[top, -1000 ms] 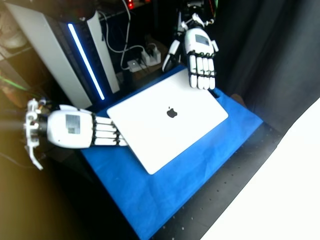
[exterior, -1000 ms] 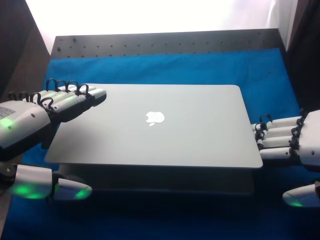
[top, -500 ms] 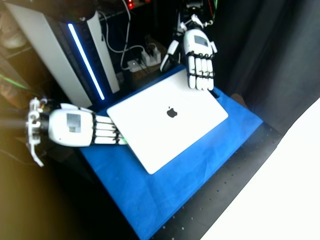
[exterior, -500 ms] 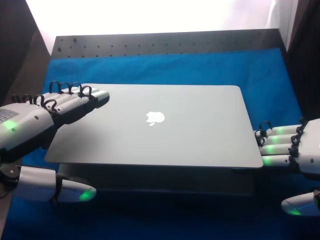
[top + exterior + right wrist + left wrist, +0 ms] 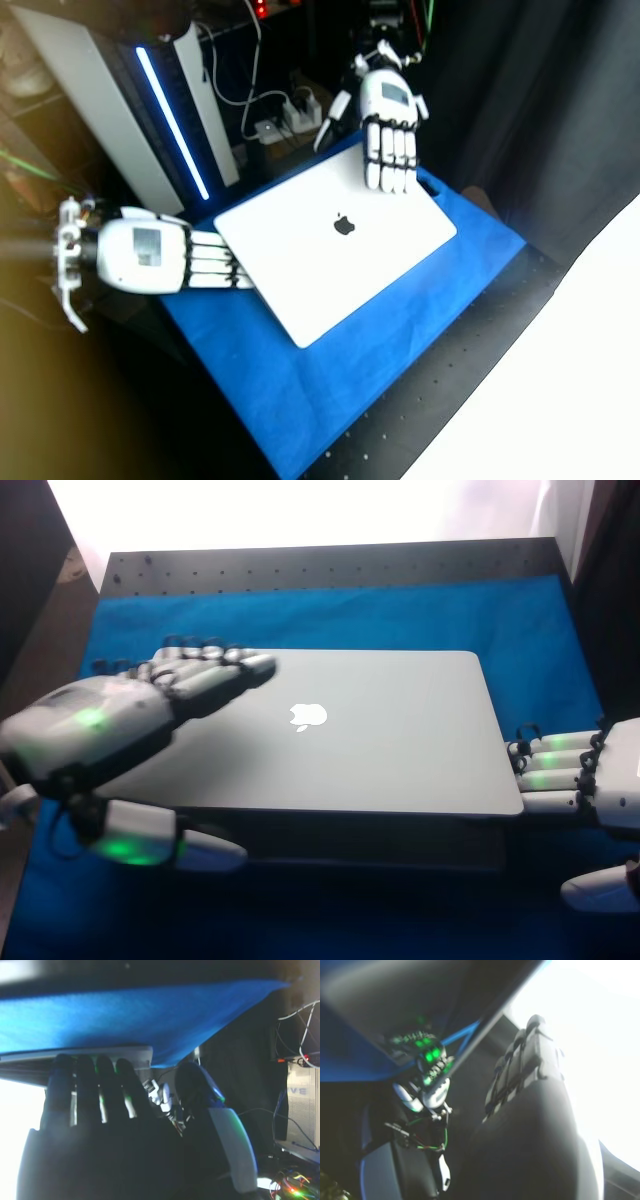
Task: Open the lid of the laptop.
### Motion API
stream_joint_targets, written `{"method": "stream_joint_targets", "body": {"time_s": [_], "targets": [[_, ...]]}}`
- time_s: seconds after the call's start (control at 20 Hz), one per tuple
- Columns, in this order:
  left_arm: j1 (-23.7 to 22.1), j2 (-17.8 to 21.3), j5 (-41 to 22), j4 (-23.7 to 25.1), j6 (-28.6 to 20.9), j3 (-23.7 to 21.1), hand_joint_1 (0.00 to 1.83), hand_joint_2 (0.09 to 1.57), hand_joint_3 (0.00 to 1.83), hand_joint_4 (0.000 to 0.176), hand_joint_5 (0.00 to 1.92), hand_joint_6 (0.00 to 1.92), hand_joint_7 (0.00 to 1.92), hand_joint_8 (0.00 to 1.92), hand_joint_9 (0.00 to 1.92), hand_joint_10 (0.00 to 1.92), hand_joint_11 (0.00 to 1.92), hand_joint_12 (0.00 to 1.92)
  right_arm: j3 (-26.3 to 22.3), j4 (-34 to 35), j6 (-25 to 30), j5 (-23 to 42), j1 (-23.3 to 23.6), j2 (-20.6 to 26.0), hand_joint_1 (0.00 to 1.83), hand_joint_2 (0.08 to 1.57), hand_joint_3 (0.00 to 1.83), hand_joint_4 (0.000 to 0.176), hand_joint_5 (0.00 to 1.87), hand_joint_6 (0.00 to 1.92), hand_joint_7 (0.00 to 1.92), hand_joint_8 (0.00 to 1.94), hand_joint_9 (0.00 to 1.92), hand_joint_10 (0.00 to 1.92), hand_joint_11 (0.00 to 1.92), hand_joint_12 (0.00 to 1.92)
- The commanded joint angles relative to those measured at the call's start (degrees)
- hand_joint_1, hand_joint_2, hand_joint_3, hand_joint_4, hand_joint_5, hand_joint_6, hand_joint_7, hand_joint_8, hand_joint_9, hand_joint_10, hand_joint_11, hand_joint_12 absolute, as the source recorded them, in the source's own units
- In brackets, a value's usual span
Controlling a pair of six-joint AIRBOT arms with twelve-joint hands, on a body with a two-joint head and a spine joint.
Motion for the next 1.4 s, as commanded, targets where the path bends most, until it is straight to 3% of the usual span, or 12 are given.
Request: {"method": "stream_joint_targets", "body": {"time_s": [0.0, 0.35, 0.7, 0.8, 0.9, 0.95, 1.0, 1.15, 1.35], "targets": [[-1.5, -0.8, -4.5, 1.2, -0.4, 0.4, 0.83, 0.86, 0.0, 0.0, 0.0, 0.0, 0.0, 0.0, 0.0, 0.0, 0.0, 0.0, -0.2, -0.1, 0.9, 3.8, 0.2, -1.1, 0.0, 1.44, 0.0, 0.0, 0.0, 0.0, 0.0, 0.0, 0.0, 0.0, 0.0, 0.0], [-5.6, -4.4, -2.1, 1.8, -0.4, 3.8, 0.98, 0.87, 0.0, 0.0, 0.0, 0.0, 0.0, 0.0, 0.0, 0.0, 0.0, 0.0, 0.0, 0.0, 0.9, 3.8, 0.2, -1.1, 0.0, 1.44, 0.0, 0.0, 0.02, 0.01, 0.0, 0.0, 0.0, 0.0, 0.0, 0.0], [-11.4, -5.1, -3.0, -1.3, 1.6, 7.2, 0.94, 0.96, 0.02, 0.0, 0.0, 0.0, 0.0, 0.0, 0.0, 0.0, 0.0, 0.0, 0.3, 0.0, 0.9, 3.8, 0.2, -1.1, 0.0, 1.45, 0.0, 0.0, 0.02, 0.01, 0.0, 0.0, 0.0, 0.0, 0.0, 0.0], [-13.9, -5.8, -2.1, -1.9, 2.9, 8.5, 0.94, 0.96, 0.01, 0.019, 0.0, 0.0, 0.0, 0.0, 0.0, 0.0, 0.0, 0.0, 0.4, 0.0, 0.9, 3.8, 0.2, -1.2, 0.0, 1.46, 0.01, 0.0, 0.03, 0.01, 0.0, 0.0, 0.0, 0.0, 0.0, 0.0], [-15.8, -6.4, -1.5, -2.1, 3.4, 9.5, 0.95, 0.95, 0.0, 0.017, 0.0, 0.0, 0.0, 0.0, 0.0, 0.0, 0.0, 0.0, 0.5, 0.0, 0.9, 3.8, 0.2, -1.2, 0.0, 1.46, 0.01, 0.0, 0.02, 0.0, 0.0, 0.0, 0.0, 0.0, 0.0, 0.0], [-17.0, -6.8, -1.1, -2.3, 3.7, 10.0, 0.93, 0.94, 0.0, 0.003, 0.0, 0.0, 0.0, 0.0, 0.0, 0.0, 0.0, 0.0, 0.5, 0.0, 0.9, 3.8, 0.2, -1.2, 0.0, 1.46, 0.0, 0.0, 0.01, 0.0, 0.0, 0.0, 0.0, 0.0, 0.0, 0.0], [-17.8, -7.2, -0.8, -2.7, 4.0, 10.6, 0.91, 0.96, 0.01, 0.0, 0.0, 0.0, 0.0, 0.0, 0.0, 0.0, 0.0, 0.0, 0.5, 0.0, 0.9, 3.8, 0.2, -1.2, 0.0, 1.46, 0.0, 0.0, 0.02, 0.01, 0.0, 0.0, 0.0, 0.0, 0.0, 0.0], [-20.5, -8.7, 1.1, -3.2, 4.5, 12.6, 0.99, 1.0, 0.02, 0.0, 0.0, 0.0, 0.0, 0.0, 0.0, 0.0, 0.0, 0.0, 0.6, -0.1, 0.9, 3.8, 0.2, -1.3, 0.0, 1.45, 0.0, 0.0, 0.03, 0.01, 0.0, 0.0, 0.0, 0.0, 0.0, 0.0], [-20.3, -9.1, 1.0, -3.5, 4.6, 12.3, 1.08, 0.99, 0.0, 0.0, 0.0, 0.0, 0.0, 0.0, 0.0, 0.0, 0.0, 0.0, 1.0, 0.5, 0.9, 3.8, 0.4, -1.4, 0.0, 1.45, 0.0, 0.0, 0.04, 0.01, 0.0, 0.0, 0.0, 0.0, 0.0, 0.0]]}}
